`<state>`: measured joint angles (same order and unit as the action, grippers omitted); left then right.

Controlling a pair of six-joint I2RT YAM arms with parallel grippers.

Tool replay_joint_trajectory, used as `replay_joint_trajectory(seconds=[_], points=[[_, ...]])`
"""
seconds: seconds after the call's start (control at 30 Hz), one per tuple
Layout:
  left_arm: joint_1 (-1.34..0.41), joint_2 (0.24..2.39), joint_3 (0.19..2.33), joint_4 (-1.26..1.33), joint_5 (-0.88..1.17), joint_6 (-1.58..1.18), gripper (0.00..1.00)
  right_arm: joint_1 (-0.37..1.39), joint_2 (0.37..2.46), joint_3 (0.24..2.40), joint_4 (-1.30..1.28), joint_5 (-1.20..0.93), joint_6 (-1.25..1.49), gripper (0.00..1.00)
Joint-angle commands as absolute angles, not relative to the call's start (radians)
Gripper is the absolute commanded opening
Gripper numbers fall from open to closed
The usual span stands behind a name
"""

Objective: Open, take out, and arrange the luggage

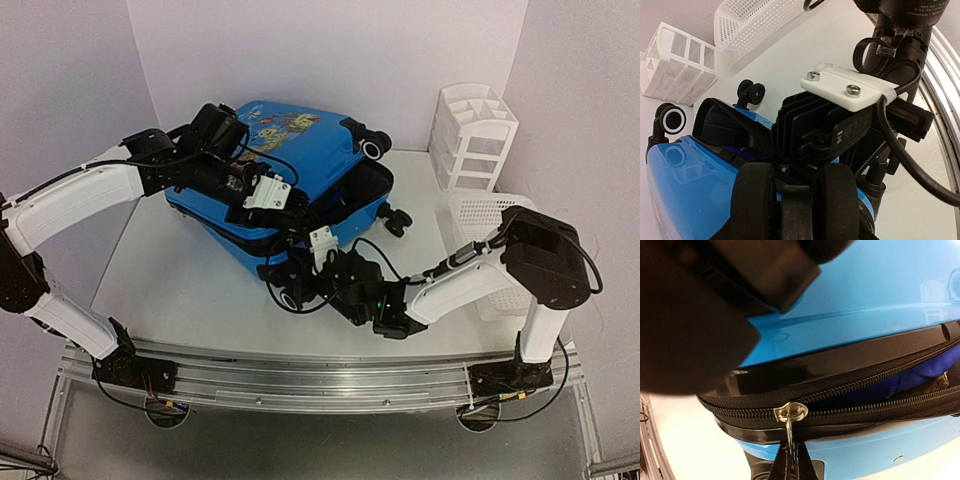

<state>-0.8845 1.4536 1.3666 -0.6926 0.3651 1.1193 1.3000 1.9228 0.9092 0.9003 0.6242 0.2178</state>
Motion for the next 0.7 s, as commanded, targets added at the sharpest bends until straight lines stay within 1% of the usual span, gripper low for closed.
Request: replay_joint_trajectory(seconds=[0.0, 0.23, 0.43, 0.57, 0.67], points=[[-0.907, 1.4, 1.463, -0.306, 0.578, 0.771, 0.0, 1.386, 1.904, 1.017, 1.073, 0.52, 0.009, 0.0], [-0.907, 1.396, 1.446, -0.284, 0.608, 0.752, 0.0, 1.39, 1.869, 1.003, 1.06, 0.592, -0.04, 0.0], [-0.907, 1.406, 1.446, -0.273, 0.636, 0.751, 0.0, 1.362, 1.871, 1.003, 1.059, 0.644, -0.018, 0.0], [-0.907, 1.42, 1.454, -0.209, 0.611, 0.685, 0.0, 1.372, 1.902, 1.072, 0.979, 0.619, -0.038, 0.0], [-0.907, 1.427, 1.454, -0.139, 0.599, 0.616, 0.0, 1.396, 1.939, 1.127, 0.967, 0.621, -0.103, 0.0]])
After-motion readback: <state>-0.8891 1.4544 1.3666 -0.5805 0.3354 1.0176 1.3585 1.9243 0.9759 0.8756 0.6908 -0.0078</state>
